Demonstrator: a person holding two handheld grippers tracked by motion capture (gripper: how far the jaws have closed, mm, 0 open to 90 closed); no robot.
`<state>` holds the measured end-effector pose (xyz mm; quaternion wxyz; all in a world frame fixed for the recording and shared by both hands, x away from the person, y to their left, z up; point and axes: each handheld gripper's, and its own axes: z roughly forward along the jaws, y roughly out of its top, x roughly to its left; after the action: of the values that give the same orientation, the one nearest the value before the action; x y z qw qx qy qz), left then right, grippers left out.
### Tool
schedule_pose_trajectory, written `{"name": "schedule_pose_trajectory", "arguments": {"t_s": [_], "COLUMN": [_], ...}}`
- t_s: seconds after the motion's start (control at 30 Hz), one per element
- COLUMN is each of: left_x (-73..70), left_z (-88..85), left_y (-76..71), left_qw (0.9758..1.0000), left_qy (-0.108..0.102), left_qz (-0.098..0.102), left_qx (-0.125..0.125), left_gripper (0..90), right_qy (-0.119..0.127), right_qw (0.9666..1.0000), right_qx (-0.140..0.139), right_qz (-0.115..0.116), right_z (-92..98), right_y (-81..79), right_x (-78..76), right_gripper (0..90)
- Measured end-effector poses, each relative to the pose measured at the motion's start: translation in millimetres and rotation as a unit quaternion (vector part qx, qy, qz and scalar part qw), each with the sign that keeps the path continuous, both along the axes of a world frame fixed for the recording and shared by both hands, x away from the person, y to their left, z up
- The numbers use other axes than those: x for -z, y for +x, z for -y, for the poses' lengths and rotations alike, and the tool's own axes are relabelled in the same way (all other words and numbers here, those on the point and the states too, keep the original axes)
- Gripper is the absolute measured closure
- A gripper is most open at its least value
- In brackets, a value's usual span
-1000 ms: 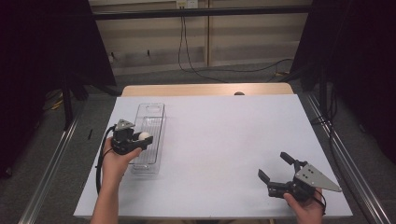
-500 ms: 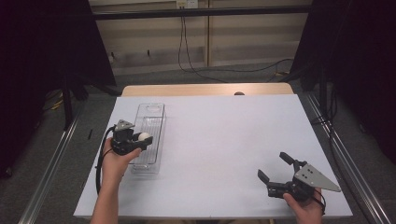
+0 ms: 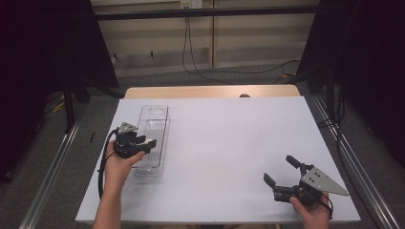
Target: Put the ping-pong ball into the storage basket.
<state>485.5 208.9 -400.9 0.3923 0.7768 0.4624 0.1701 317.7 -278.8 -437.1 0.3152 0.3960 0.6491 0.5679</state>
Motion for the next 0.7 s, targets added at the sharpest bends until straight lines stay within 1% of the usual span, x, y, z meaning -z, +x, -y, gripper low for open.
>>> {"name": "schedule_pose_trajectory", "arguments": {"t_s": [0.07, 0.1, 0.2, 0.43, 0.57, 0.63, 0.7], "left_x": [-0.9, -1.0, -2.2, -3.9, -4.2, -5.0, -5.6], "left_z": [0.2, 0.7, -0.7, -1.2, -0.5, -1.1, -1.1], "left_y": [-0.7, -1.1, -1.8, -3.0, -3.4, -3.5, -4.0], "left_qw": [1.0, 1.0, 1.0, 0.9999, 0.9998, 0.9998, 0.9997], "left_qy": [0.002, -0.002, -0.003, -0.01, -0.012, -0.01, -0.013], "left_qz": [0.003, 0.005, 0.004, 0.01, 0.015, 0.017, 0.021], "left_qx": [0.002, -0.001, 0.003, -0.001, -0.002, -0.001, -0.005], "left_gripper": [47.6, 47.1, 46.4, 42.5, 38.1, 35.9, 32.7], "right_qy": [-0.001, 0.0, -0.001, 0.0, -0.001, -0.002, -0.002], "right_qw": [1.0, 1.0, 1.0, 1.0, 1.0, 1.0, 1.0], "right_qx": [0.001, 0.001, 0.0, -0.002, 0.0, -0.002, -0.001], "right_qz": [0.002, 0.003, 0.003, 0.0, 0.002, 0.003, 0.003], "right_z": [-0.5, -0.7, -1.3, -2.5, -2.3, -1.9, -1.7], "right_y": [0.2, 0.2, 0.6, 1.8, 2.1, 1.7, 1.6], "right_x": [-0.2, -0.3, -0.1, 0.0, 0.1, -0.1, -0.1], "right_gripper": [1.7, 1.7, 1.7, 1.7, 1.7, 1.7, 1.7]}}
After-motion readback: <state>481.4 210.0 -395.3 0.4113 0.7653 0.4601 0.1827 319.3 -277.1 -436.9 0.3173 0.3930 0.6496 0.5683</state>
